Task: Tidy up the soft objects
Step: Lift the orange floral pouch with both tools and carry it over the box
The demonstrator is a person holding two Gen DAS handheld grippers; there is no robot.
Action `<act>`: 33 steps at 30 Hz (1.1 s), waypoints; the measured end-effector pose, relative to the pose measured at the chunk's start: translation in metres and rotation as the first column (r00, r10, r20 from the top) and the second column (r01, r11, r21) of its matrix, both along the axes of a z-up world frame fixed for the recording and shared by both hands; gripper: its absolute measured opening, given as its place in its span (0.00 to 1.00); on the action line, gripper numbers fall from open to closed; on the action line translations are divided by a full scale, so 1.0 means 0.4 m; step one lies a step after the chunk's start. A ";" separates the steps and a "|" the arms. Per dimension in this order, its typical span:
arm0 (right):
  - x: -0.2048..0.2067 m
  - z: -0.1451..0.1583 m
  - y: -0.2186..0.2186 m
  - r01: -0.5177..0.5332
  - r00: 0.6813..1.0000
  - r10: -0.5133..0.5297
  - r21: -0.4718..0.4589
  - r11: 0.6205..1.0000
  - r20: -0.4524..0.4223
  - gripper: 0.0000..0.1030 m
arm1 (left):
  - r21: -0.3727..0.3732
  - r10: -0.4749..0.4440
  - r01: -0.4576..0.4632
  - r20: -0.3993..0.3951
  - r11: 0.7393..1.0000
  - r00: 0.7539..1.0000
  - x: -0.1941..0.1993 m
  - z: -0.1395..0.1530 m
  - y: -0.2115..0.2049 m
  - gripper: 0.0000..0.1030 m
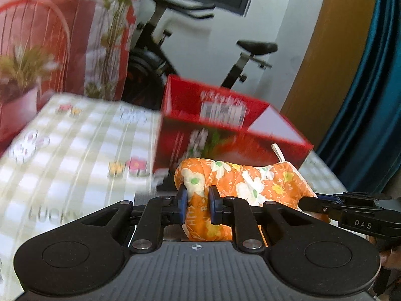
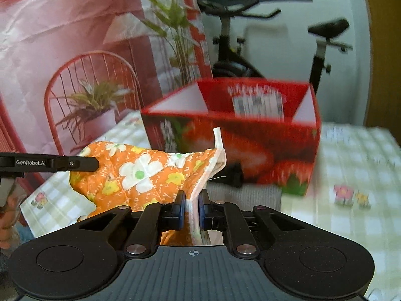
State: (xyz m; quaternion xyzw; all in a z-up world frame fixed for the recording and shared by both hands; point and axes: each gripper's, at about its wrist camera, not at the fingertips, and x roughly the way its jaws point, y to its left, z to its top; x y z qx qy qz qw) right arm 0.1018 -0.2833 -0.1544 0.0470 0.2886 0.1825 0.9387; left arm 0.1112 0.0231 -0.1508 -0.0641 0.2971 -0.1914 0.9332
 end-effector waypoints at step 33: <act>0.500 0.003 -0.080 0.129 0.990 -0.120 -0.125 0.984 0.078 0.09 | 0.248 -0.053 0.043 0.037 0.968 0.998 0.550 0.066 -0.265 0.20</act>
